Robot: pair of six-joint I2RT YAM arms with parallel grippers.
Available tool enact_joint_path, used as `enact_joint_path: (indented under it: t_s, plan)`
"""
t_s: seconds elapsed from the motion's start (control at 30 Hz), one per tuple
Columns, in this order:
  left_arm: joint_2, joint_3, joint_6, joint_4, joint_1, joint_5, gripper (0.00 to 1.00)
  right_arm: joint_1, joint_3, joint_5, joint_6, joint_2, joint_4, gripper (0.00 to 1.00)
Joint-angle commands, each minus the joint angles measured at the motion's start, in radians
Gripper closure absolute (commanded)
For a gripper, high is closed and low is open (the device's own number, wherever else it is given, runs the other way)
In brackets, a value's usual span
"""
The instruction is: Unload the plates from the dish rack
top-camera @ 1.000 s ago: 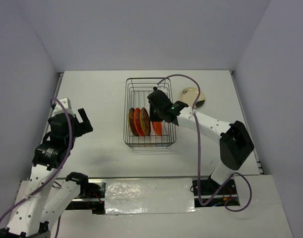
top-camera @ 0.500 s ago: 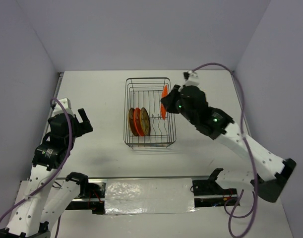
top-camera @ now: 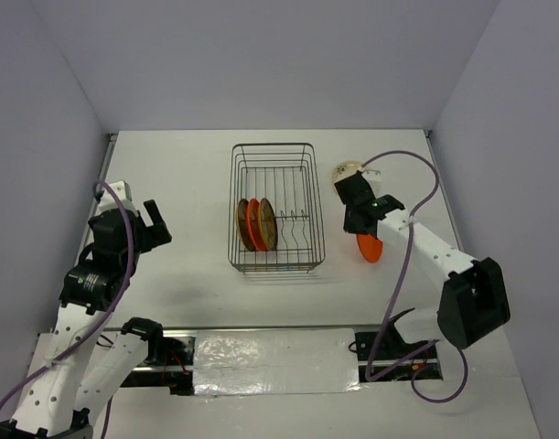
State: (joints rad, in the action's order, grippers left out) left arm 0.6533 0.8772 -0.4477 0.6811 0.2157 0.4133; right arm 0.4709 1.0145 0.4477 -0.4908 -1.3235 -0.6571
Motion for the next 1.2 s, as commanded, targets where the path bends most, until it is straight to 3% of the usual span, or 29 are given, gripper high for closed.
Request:
enact_joint_path:
  t_s: [0.0,0.1,0.17,0.23,0.33,0.37,0.47,0.6,0.7,0.87,1.0,1.17]
  plan:
    - [0.005,0.005,0.0,-0.018,0.007,0.015,0.0,-0.046,-0.017,-0.02,0.038,-0.023,0.054,1.0]
    - [0.009,0.006,-0.002,-0.014,0.008,0.019,0.0,-0.054,0.001,-0.032,0.047,-0.109,0.066,0.96]
    - [0.014,0.008,-0.003,-0.012,0.008,0.021,0.0,-0.054,0.015,-0.043,0.047,-0.138,0.063,0.63]
    - [0.017,0.008,-0.006,-0.012,0.008,0.027,0.0,-0.051,0.029,-0.073,0.034,-0.14,0.053,0.42]
    - [0.025,0.014,-0.009,-0.008,0.008,0.03,0.0,-0.046,0.022,-0.13,0.017,-0.047,0.063,0.25]
    - [0.029,0.016,-0.008,-0.008,0.008,0.027,0.0,-0.041,0.025,-0.136,0.008,-0.013,0.06,0.24]
    - [0.072,0.022,-0.006,-0.002,0.008,0.025,0.01,0.04,0.041,-0.171,-0.041,0.14,0.094,0.25]
    - [0.083,0.02,-0.011,0.002,0.008,0.03,0.0,0.28,0.097,-0.236,-0.109,0.199,0.185,0.43]
    - [0.063,0.014,-0.014,0.0,0.01,0.039,0.01,0.372,0.217,-0.203,-0.127,0.086,0.162,0.5]
    - [0.054,0.009,-0.014,-0.002,0.011,0.042,0.0,0.486,0.456,-0.08,-0.132,-0.143,0.059,0.51]
    - [0.063,0.009,-0.013,-0.002,0.016,0.038,0.01,0.506,0.578,-0.012,-0.138,-0.334,0.011,0.52]
    - [0.062,0.008,-0.008,-0.006,0.021,0.028,0.0,0.515,0.638,0.013,-0.157,-0.44,-0.007,0.56]
